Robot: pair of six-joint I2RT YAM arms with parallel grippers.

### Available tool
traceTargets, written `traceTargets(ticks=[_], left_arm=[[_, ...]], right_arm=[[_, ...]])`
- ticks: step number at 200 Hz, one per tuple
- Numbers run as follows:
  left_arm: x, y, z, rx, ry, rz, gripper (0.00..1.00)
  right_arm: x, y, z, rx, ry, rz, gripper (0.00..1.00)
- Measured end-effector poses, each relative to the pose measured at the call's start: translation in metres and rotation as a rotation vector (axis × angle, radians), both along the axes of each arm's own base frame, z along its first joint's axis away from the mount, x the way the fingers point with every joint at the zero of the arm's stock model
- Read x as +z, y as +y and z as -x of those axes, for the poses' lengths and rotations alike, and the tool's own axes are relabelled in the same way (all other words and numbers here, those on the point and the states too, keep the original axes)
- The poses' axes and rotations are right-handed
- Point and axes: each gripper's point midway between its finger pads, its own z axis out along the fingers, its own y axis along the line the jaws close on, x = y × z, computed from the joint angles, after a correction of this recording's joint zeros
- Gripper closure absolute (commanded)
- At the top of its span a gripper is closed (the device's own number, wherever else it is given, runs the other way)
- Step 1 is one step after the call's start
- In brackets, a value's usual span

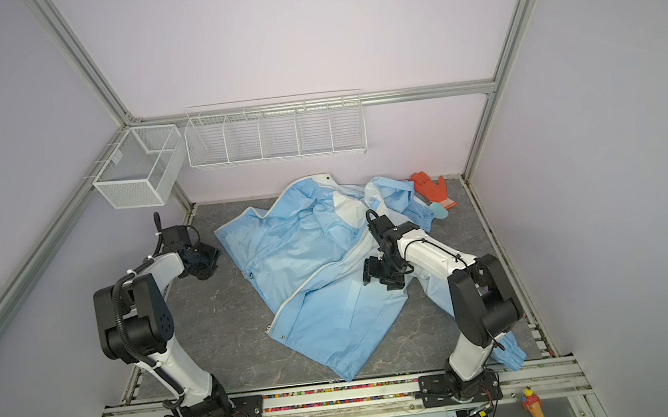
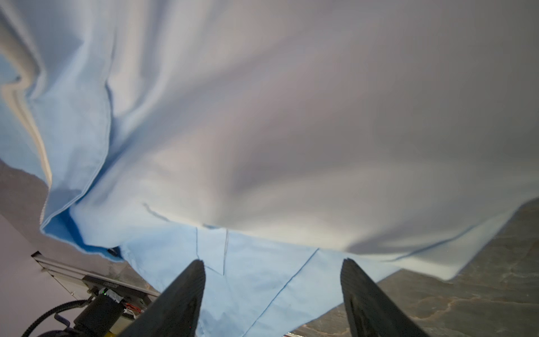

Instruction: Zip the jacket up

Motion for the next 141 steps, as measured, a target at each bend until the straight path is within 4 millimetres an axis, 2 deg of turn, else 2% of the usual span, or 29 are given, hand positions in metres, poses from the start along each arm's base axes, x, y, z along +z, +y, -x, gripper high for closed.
traceTargets(ticks=[22, 42, 75, 118, 141], left_arm=[[0.001, 0.005, -0.001, 0.017, -0.005, 0.002, 0.51], [0.002, 0.01, -0.001, 0.03, -0.01, 0.003, 0.51], [0.004, 0.017, -0.005, 0.046, -0.021, 0.002, 0.51], [0.002, 0.021, -0.016, 0.059, -0.035, 0.012, 0.52], [-0.004, 0.021, -0.023, 0.066, -0.04, 0.032, 0.52]], right_arm=[[-0.015, -0.015, -0.014, -0.045, 0.036, 0.019, 0.25], [-0.026, -0.02, -0.027, -0.054, 0.055, 0.04, 0.25], [-0.037, -0.034, -0.047, -0.085, 0.073, 0.062, 0.26], [-0.027, -0.083, -0.086, -0.21, 0.05, 0.073, 0.25], [-0.02, -0.102, -0.101, -0.246, 0.029, 0.086, 0.25]])
